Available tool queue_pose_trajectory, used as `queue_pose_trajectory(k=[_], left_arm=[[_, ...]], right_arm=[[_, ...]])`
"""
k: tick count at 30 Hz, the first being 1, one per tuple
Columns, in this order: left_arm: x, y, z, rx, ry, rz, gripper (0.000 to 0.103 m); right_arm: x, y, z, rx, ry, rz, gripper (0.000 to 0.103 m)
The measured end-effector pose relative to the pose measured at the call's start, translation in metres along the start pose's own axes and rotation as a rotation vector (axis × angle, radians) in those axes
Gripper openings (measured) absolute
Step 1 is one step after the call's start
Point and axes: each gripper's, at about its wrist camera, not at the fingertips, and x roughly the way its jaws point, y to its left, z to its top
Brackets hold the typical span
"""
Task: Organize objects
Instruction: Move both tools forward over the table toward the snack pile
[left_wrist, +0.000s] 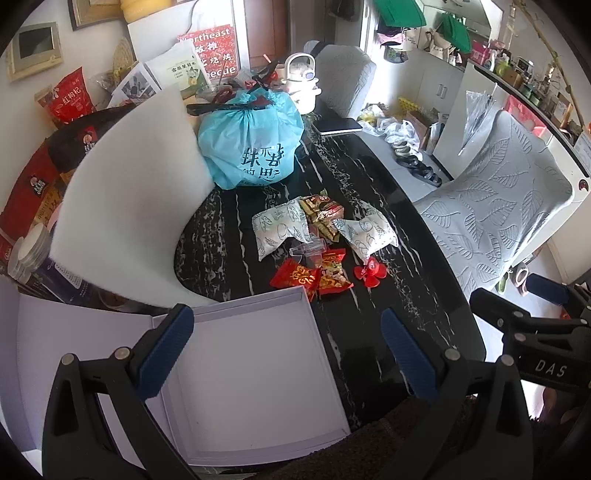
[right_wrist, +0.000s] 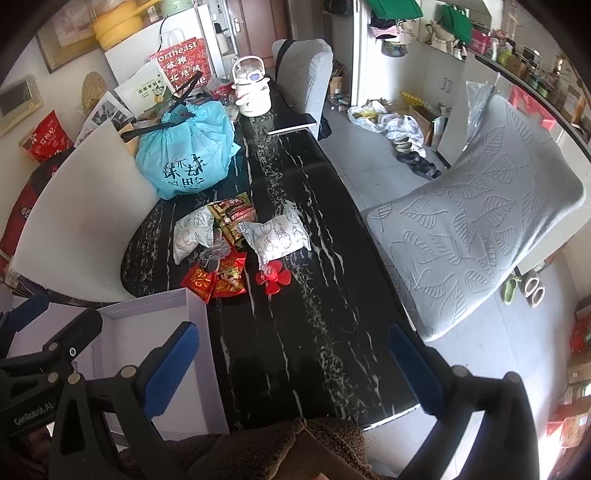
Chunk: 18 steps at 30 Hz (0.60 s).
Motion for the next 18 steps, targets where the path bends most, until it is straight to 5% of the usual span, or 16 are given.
queue_pose_trajectory(k=[18], left_arm=[[0.057, -0.023, 0.043, 0.009, 0.096, 0.063, 0.102]], right_arm=[[0.063, -0.021, 0.056, -0.023, 0.103, 0.056, 0.103]])
